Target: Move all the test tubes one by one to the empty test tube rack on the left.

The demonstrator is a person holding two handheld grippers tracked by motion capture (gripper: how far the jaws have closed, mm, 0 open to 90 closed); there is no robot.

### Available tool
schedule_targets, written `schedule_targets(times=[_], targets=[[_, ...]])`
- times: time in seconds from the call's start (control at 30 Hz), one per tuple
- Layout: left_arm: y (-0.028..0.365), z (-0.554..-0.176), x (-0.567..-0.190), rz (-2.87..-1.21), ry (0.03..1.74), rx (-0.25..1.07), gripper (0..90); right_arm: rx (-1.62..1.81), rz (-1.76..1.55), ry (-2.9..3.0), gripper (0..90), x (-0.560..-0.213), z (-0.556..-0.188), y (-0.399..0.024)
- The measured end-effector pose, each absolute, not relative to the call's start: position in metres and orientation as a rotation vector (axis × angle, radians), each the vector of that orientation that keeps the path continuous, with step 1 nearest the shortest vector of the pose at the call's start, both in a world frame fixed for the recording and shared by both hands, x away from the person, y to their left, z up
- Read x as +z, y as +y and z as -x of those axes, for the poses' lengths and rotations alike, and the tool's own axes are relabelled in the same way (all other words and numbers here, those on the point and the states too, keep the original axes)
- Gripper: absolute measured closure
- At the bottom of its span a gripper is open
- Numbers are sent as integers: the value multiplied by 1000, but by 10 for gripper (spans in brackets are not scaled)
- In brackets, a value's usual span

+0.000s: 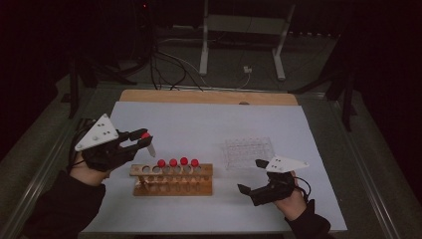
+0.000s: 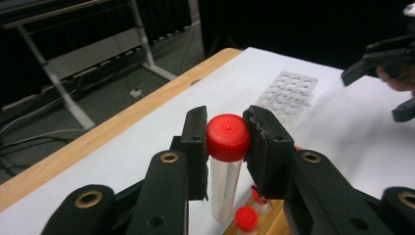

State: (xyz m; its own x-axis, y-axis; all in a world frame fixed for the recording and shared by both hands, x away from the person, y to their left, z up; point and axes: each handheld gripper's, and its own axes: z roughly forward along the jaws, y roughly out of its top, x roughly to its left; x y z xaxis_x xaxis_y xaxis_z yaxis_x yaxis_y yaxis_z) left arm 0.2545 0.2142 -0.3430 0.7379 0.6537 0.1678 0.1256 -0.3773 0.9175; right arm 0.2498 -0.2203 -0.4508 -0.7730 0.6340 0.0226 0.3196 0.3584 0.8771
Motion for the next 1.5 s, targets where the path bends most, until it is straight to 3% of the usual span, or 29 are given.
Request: schedule_targets(times=[0.6,1.5], targets=[[227,-254,-373,-1892,650,580,719,1384,-845,2312,0,-451,-250,-220],[217,-270,-432,-1941,700,474,718,1385,-846,2306,0,-452,-251,-222]])
